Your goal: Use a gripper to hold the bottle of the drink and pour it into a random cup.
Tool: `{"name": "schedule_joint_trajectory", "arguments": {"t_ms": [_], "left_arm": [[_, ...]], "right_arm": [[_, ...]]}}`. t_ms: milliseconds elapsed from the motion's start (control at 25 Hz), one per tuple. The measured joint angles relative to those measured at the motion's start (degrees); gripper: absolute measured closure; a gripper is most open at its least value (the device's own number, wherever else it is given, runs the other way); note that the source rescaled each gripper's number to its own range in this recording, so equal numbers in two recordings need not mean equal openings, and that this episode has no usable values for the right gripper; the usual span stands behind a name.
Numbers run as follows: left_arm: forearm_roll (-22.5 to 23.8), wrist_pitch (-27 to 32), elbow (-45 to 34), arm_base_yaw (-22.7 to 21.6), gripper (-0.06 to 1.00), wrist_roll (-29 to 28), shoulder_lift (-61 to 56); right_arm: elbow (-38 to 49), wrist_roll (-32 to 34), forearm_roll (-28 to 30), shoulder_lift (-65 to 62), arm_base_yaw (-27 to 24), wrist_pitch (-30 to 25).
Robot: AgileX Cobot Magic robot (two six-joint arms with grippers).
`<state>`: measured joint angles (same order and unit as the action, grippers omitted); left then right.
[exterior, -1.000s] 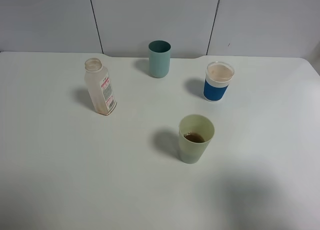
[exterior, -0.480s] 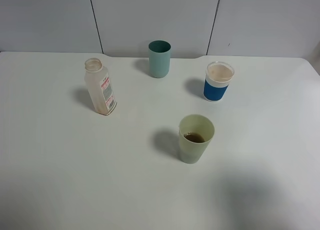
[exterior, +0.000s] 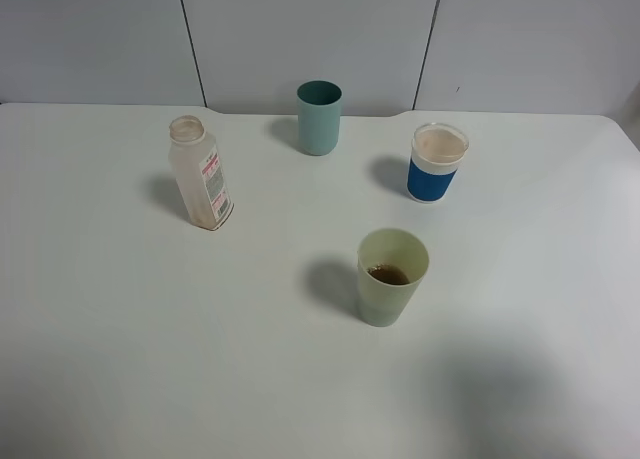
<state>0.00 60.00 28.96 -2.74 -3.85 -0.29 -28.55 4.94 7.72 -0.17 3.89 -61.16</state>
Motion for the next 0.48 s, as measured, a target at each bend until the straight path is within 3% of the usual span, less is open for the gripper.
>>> {"name": "schedule_joint_trajectory", "arguments": {"t_ms": [480], "left_arm": [[0.0,0.0,0.0,0.1,0.0,0.0,0.0]], "right_arm": [[0.0,0.0,0.0,0.0,0.0,0.0]]}}
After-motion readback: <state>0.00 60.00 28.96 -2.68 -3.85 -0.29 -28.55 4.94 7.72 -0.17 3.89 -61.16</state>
